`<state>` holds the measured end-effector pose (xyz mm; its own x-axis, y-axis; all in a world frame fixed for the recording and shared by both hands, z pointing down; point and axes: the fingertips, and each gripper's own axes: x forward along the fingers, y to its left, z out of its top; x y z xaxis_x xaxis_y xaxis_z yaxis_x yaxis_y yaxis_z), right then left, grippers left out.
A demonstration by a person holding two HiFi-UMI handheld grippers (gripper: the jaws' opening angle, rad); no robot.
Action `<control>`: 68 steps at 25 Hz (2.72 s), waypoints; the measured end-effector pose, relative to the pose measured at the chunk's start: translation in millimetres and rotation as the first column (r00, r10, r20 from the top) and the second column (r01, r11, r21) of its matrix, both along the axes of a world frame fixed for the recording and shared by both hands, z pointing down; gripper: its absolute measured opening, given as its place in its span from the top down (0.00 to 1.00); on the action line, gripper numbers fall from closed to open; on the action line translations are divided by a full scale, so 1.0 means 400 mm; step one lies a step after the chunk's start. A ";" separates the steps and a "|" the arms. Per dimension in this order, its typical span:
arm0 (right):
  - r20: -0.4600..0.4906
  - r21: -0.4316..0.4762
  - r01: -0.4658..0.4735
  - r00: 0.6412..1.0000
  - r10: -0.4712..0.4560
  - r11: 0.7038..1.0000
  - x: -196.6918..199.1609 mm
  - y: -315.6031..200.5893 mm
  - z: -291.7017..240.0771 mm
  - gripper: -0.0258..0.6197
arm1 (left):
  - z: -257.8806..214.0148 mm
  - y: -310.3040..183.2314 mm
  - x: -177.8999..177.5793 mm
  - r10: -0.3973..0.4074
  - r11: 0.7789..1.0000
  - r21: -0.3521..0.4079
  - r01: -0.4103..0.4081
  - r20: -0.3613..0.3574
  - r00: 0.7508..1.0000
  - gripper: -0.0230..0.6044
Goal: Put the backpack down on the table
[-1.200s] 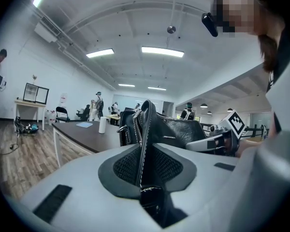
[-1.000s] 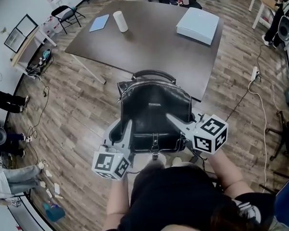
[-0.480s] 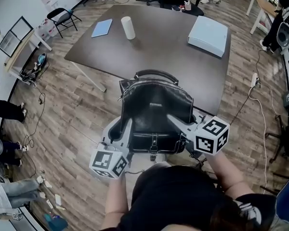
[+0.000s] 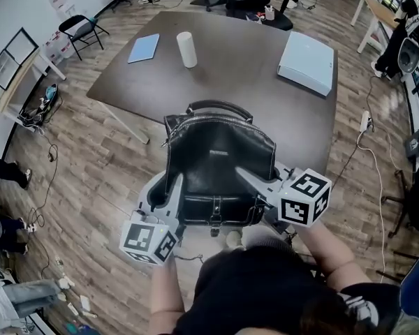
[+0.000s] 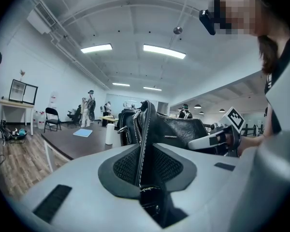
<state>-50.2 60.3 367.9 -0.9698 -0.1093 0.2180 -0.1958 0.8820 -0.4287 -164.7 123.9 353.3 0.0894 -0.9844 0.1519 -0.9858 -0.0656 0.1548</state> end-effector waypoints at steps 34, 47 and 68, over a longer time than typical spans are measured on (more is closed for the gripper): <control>0.109 -0.015 -0.021 0.994 0.022 1.000 -0.184 -0.598 -0.045 0.87 | -0.087 -0.592 -0.174 -0.040 0.999 -0.029 0.045 0.142 0.989 0.80; 0.030 -0.094 -0.245 0.968 0.249 0.965 -0.293 -0.811 0.033 0.87 | 0.001 -0.876 -0.318 0.209 0.975 -0.093 -0.203 0.056 0.976 0.80; -0.076 -0.080 -0.440 0.897 0.435 0.894 -0.331 -0.999 0.113 0.83 | 0.111 -1.133 -0.378 0.363 0.923 -0.147 -0.356 0.028 0.931 0.76</control>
<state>-182.7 -339.3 413.1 -0.8148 -0.4968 0.2987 -0.5781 0.6586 -0.4817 -315.8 -329.1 397.7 0.4214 -0.8568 0.2973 -0.9069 -0.3992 0.1349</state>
